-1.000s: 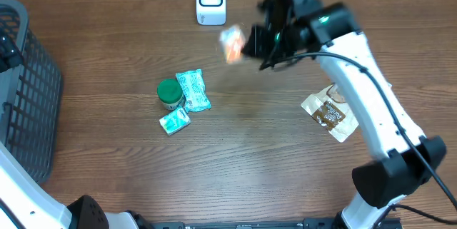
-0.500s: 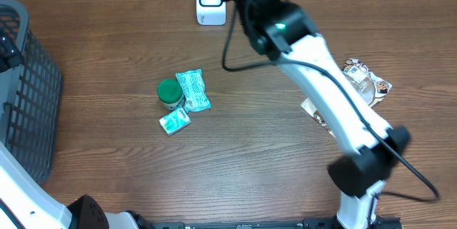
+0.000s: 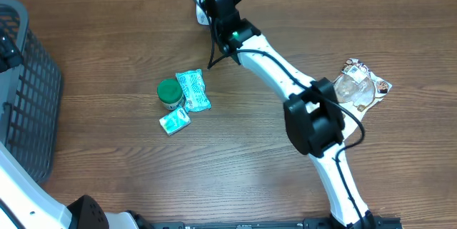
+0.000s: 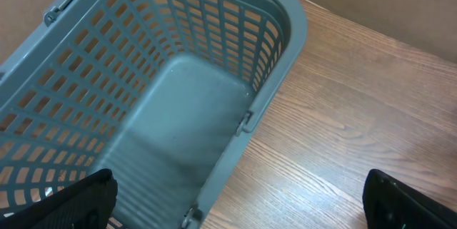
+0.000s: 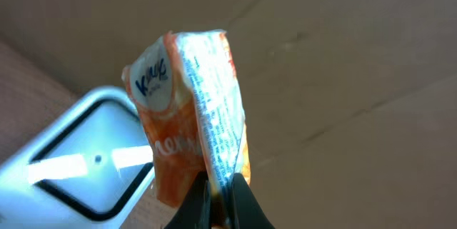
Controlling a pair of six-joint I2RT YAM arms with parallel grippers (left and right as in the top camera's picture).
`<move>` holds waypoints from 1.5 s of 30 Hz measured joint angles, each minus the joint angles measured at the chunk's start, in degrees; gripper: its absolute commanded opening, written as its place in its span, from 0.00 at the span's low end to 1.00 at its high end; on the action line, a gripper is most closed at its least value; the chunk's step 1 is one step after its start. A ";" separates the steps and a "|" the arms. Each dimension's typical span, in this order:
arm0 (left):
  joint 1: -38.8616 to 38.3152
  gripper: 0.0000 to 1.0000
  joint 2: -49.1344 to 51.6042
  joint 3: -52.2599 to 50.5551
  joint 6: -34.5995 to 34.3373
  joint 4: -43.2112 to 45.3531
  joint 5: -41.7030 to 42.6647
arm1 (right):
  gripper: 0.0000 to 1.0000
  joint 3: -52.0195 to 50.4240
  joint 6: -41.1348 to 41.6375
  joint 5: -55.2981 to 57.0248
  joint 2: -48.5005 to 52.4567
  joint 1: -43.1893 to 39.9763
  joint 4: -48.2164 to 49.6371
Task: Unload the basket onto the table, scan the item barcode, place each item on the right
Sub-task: 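Carry the Kleenex packet to the barcode scanner and hold it there, then move the Kleenex packet right and drop it onto the clear bag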
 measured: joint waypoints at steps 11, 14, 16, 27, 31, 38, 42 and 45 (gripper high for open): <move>0.00 0.99 0.00 0.00 0.00 0.00 0.00 | 0.04 0.00 -6.60 0.09 4.39 0.00 1.11; 0.00 1.00 0.00 0.00 0.00 0.00 0.00 | 0.04 0.00 -6.93 0.11 4.39 0.00 1.16; 0.00 1.00 0.00 0.00 0.00 0.00 0.00 | 0.04 0.00 -6.99 0.11 4.39 0.00 1.20; 0.00 1.00 0.00 0.00 0.00 0.00 0.00 | 0.04 0.00 -5.53 -1.36 4.39 0.00 1.42; 0.00 1.00 0.00 0.00 0.00 0.00 0.00 | 0.04 0.00 -1.01 -1.60 4.20 0.00 1.09; 0.00 0.99 0.02 0.00 0.00 0.00 0.00 | 0.04 -0.33 11.50 -5.62 -5.27 -0.02 -13.84; 0.00 1.00 0.00 0.00 0.00 -0.02 0.04 | 0.04 -0.35 23.63 -13.03 -17.62 -0.57 -27.69; 0.00 1.00 0.00 -0.02 0.00 -0.02 0.02 | 0.04 -0.04 32.26 -20.50 -28.24 -2.27 -37.77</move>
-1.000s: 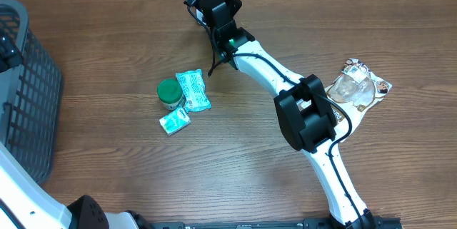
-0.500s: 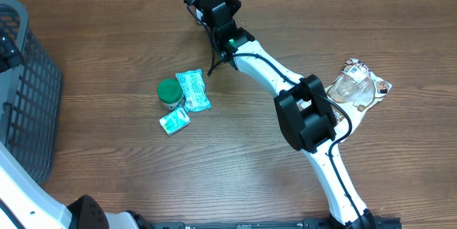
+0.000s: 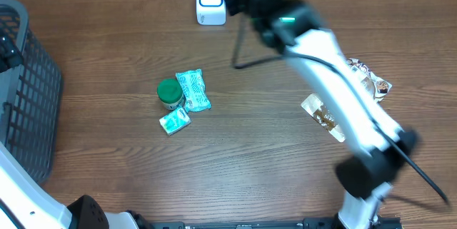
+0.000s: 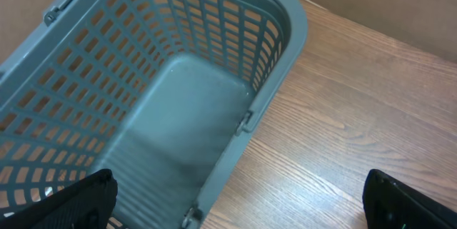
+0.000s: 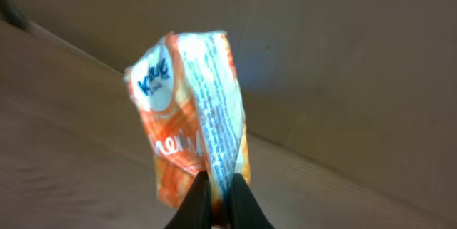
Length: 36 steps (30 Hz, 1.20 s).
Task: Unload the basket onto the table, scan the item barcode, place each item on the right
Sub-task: 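Move the Kleenex packet right and drop it onto the clear bag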
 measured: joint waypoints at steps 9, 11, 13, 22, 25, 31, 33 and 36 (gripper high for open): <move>0.00 0.99 0.00 -0.04 0.00 0.02 0.00 | 0.04 0.63 24.98 -11.26 -15.45 -16.68 -35.65; 0.00 1.00 0.00 -0.04 0.00 0.02 -0.02 | 0.04 0.35 28.02 -12.00 -15.04 -21.44 -40.94; 0.00 1.00 0.00 -0.04 0.00 0.02 -0.02 | 0.04 -0.83 29.99 -12.33 -14.40 -26.38 -43.52; 0.00 0.99 0.00 -0.04 0.00 0.02 0.00 | 0.04 -19.04 32.85 -14.10 -13.66 -40.59 -38.21; 0.00 0.99 0.00 -0.04 0.00 0.02 0.00 | 0.04 -27.98 33.20 -15.34 -13.51 -42.03 -32.13; 0.00 1.00 0.00 -0.04 0.00 0.02 -0.02 | 0.12 -41.20 33.46 -16.57 -13.20 -42.29 -21.73; 0.00 0.99 0.02 -0.04 0.00 0.02 0.00 | 0.32 -43.95 33.66 -16.68 -13.14 -42.29 -20.59; 0.00 1.00 0.00 -0.04 0.00 0.02 -0.02 | 0.42 -45.72 33.44 -16.74 -13.11 -42.32 -20.72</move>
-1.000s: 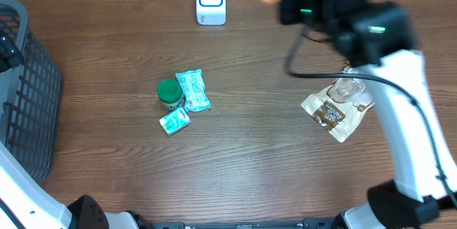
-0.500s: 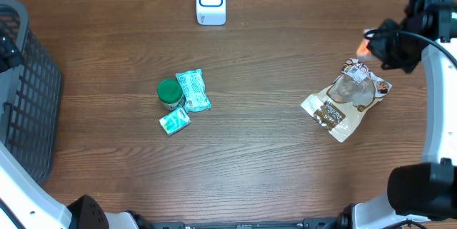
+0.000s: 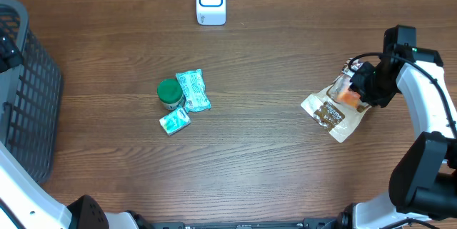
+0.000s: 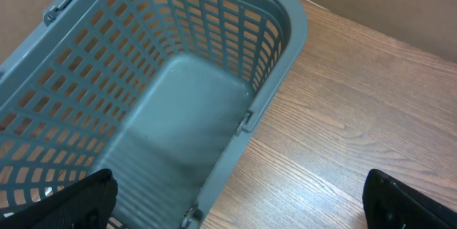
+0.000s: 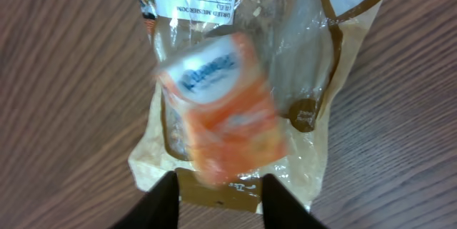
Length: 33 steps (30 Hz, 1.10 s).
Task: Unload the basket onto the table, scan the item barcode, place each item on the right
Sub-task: 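Move the Kleenex packet right and drop it onto the clear bag, then reach the right gripper to the teal wipe packet and grasp it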
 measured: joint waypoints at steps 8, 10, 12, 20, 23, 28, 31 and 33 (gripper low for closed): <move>0.00 1.00 0.02 0.00 0.00 0.00 0.02 | 0.43 5.05 -0.44 -0.42 0.24 0.02 -10.32; 0.00 1.00 0.02 0.00 0.00 0.00 0.00 | 0.43 10.10 -2.38 -1.97 0.24 0.31 -13.09; 0.00 1.00 0.00 0.00 0.00 0.00 0.00 | 0.44 14.60 -4.72 -4.61 0.24 0.96 -14.14; 0.00 1.00 0.00 -0.02 0.00 0.00 0.00 | 0.53 18.34 -9.31 -17.31 0.24 12.68 -7.45; 0.00 0.99 0.02 -0.02 0.00 0.00 0.00 | 0.53 17.90 -9.40 -20.41 0.37 18.95 -2.56; 0.00 0.99 0.00 -0.02 0.00 0.00 0.00 | 0.53 17.90 -8.26 -22.53 4.04 29.46 5.35; 0.00 1.00 0.00 -0.02 0.00 0.02 0.00 | 0.52 17.86 -7.43 -22.80 7.93 34.75 10.34; 0.00 0.99 0.02 -0.02 0.00 0.00 0.00 | 0.52 17.81 -6.12 -22.60 10.60 37.53 13.20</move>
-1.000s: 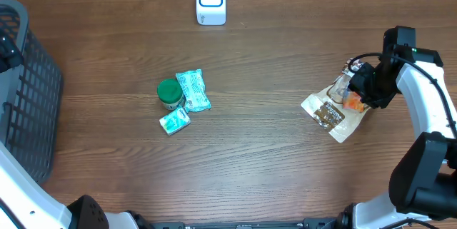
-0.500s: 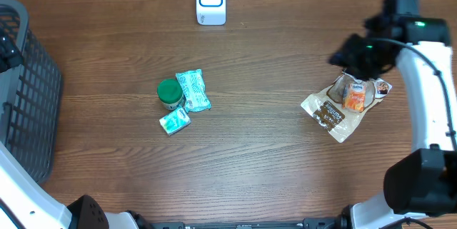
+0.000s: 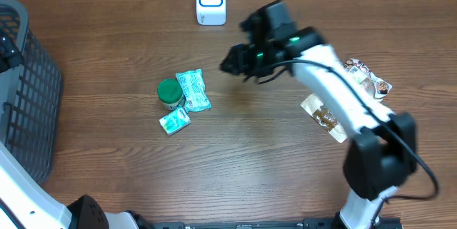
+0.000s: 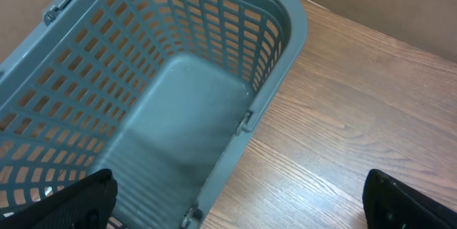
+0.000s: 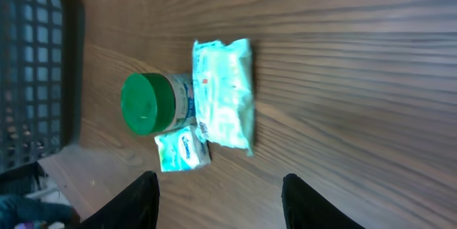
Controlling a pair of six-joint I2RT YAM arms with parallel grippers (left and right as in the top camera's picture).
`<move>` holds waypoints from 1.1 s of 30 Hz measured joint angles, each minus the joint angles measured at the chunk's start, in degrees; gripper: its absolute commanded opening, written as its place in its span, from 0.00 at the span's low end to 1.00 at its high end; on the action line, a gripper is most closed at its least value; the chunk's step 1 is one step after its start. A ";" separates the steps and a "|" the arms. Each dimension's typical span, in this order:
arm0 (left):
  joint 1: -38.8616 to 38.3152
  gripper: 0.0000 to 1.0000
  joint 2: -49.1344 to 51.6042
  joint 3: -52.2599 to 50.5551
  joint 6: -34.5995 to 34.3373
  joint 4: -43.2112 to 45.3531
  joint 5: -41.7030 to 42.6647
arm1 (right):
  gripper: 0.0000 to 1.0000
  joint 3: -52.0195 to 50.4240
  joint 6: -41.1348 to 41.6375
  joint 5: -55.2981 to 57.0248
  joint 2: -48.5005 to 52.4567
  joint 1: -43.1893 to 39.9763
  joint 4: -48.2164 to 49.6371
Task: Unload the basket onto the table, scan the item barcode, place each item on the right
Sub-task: 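Reach the right gripper to the teal wipe packet and grasp it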
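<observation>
My right gripper (image 3: 234, 63) hangs open and empty over the middle of the table, just right of three items. In the right wrist view its open fingers (image 5: 139, 200) frame bare wood below a green-lidded jar (image 5: 150, 104), a large teal packet (image 5: 223, 93) and a small teal packet (image 5: 183, 150). The white scanner (image 3: 211, 1) stands at the back edge. No orange packet shows in any view. My left gripper (image 4: 239, 204) is open above the grey basket (image 4: 278, 65).
A clear, brown-edged snack bag (image 3: 323, 117) lies at the right, with another printed bag (image 3: 371, 80) behind it, partly under my right arm. The basket (image 3: 28, 115) takes up the left edge of the table.
My right gripper was open over the orange packet and clear bag at the right. It is now left of centre, facing the jar and teal packets. The orange packet has dropped out of view.
My right gripper first held an orange packet up at the scanner. Then it held it farther right of the scanner. Then it stood open over the bag at the right with the packet below it. Now it is empty beside the jar group. The left arm stayed still.
</observation>
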 measured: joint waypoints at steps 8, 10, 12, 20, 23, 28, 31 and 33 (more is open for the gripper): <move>0.00 1.00 -0.02 0.00 0.00 0.00 0.00 | 0.42 -0.22 2.91 1.40 11.43 5.55 8.15; 0.00 1.00 -0.02 0.00 0.00 0.00 0.00 | 0.42 -0.31 2.99 1.57 13.81 6.12 10.10; 0.00 0.99 -0.02 0.00 0.00 -0.02 0.00 | 0.41 -0.33 2.99 1.70 15.34 6.67 12.00; 0.00 1.00 -0.02 0.00 0.00 0.00 0.00 | 0.29 -0.37 -0.04 4.09 19.39 8.50 22.03; 0.00 1.00 -0.02 0.00 0.00 0.00 0.00 | 0.04 -0.37 -0.48 4.57 20.28 8.98 21.73; 0.00 1.00 -0.02 0.00 0.00 0.00 0.00 | 0.04 -0.11 -0.28 4.17 20.28 8.81 20.72; 0.00 1.00 -0.02 0.00 0.00 0.00 0.00 | 0.04 0.13 -0.07 3.28 19.89 8.11 17.84; 0.00 1.00 -0.02 0.00 0.00 0.00 0.00 | 0.04 0.11 0.20 3.39 18.80 7.04 14.25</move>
